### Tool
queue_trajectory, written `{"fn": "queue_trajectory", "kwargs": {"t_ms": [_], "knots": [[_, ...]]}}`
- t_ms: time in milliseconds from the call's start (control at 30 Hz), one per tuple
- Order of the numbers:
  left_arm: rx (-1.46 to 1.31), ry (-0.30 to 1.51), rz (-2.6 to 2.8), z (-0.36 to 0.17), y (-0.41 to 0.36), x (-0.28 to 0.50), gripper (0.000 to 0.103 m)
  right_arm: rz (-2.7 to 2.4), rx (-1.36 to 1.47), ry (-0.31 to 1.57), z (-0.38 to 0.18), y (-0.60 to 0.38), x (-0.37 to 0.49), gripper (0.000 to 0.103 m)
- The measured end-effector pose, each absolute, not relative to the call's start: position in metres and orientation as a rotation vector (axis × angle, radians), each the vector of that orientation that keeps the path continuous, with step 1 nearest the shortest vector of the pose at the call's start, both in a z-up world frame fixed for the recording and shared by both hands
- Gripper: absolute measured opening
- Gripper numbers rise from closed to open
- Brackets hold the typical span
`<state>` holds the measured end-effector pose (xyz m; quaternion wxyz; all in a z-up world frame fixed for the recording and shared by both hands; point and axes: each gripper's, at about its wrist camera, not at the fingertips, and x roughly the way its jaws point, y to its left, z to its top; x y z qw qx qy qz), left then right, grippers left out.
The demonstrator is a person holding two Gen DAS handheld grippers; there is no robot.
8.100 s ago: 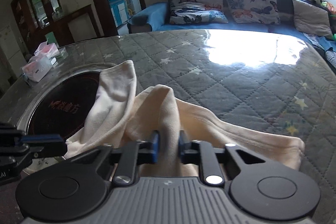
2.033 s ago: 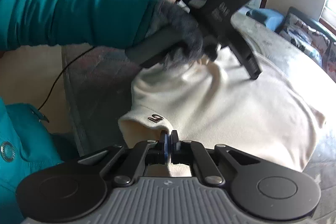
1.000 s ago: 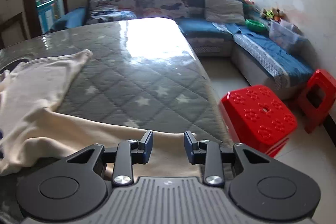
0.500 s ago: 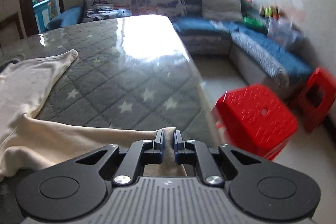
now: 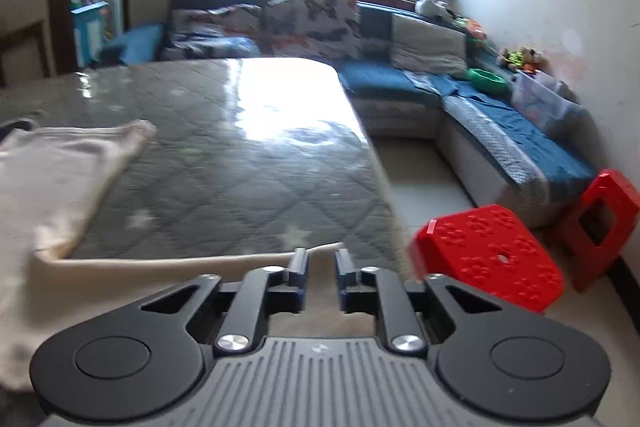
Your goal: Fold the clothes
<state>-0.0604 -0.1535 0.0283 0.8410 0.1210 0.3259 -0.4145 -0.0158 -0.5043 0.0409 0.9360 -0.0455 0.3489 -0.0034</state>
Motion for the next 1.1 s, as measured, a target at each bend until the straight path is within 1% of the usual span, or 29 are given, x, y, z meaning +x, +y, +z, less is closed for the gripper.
{"fn": "queue_trajectory", "kwargs": {"t_ms": [167, 200, 233, 367, 433, 467, 500, 700, 867, 1100], "knots": [[0.237, 0.696, -0.856, 0.026, -0.153, -0.061, 0.044, 0.009, -0.055, 0.764, 0.028, -0.503, -0.027, 0.036], [0.232, 0.696, -0.846, 0.027, -0.15, -0.061, 0.044, 0.001, -0.048, 0.769, 0.026, -0.505, -0.027, 0.039], [0.225, 0.694, -0.835, 0.028, -0.147, -0.061, 0.044, -0.007, -0.04, 0.771, 0.024, -0.506, -0.027, 0.04], [0.17, 0.668, -0.737, 0.041, -0.12, -0.056, 0.044, 0.01, -0.067, 0.753, 0.035, -0.498, -0.027, 0.041], [0.144, 0.655, -0.665, 0.048, -0.104, -0.05, 0.044, 0.046, -0.081, 0.733, 0.043, -0.487, -0.027, 0.046], [0.13, 0.649, -0.621, 0.051, -0.094, -0.047, 0.045, 0.06, -0.086, 0.726, 0.045, -0.482, -0.027, 0.051], [0.118, 0.643, -0.576, 0.053, -0.085, -0.043, 0.046, 0.09, -0.093, 0.716, 0.049, -0.474, -0.026, 0.051], [0.104, 0.632, -0.245, 0.054, -0.033, -0.004, 0.046, 0.281, -0.12, 0.682, 0.061, -0.418, -0.025, 0.056], [0.025, 0.669, -0.003, 0.046, 0.009, 0.039, 0.046, 0.428, -0.145, 0.686, 0.06, -0.373, -0.03, 0.056], [-0.007, 0.719, 0.128, 0.028, 0.033, 0.088, 0.046, 0.573, -0.192, 0.71, 0.053, -0.33, -0.039, 0.06]]}}
